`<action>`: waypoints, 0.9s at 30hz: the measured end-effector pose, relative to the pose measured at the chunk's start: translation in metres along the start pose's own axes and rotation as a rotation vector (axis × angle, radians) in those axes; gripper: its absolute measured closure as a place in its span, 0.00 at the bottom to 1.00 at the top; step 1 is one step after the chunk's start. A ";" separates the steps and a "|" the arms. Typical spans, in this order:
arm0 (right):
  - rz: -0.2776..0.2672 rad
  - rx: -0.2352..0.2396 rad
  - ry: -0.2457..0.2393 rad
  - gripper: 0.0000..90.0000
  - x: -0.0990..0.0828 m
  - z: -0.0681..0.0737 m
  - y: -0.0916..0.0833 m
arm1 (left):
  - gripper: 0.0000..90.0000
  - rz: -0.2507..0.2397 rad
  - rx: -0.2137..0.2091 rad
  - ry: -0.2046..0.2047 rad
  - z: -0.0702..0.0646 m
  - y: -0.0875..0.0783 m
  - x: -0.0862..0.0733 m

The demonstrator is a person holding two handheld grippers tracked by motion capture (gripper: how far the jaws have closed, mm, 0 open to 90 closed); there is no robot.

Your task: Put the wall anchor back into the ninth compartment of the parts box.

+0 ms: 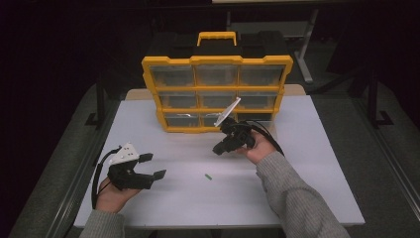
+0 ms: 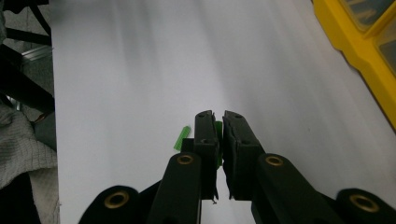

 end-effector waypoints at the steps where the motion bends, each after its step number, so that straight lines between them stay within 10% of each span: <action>1: 0.007 0.004 0.010 0.92 0.000 0.000 -0.002 | 0.26 0.000 0.000 0.000 0.000 0.000 0.000; 27: -0.057 -0.065 0.008 0.92 0.012 -0.034 -0.063 | 0.26 -0.007 0.000 -0.003 0.000 0.000 0.000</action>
Point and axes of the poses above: each handheld gripper's, and its own axes: y roughly forward along the jaws, x roughly out of its top, z roughly to its left, the point moved 6 cm from there along y, roughly forward along the jaws, and after that the axes turned 11 degrees about -x, right-handed, at the moved point
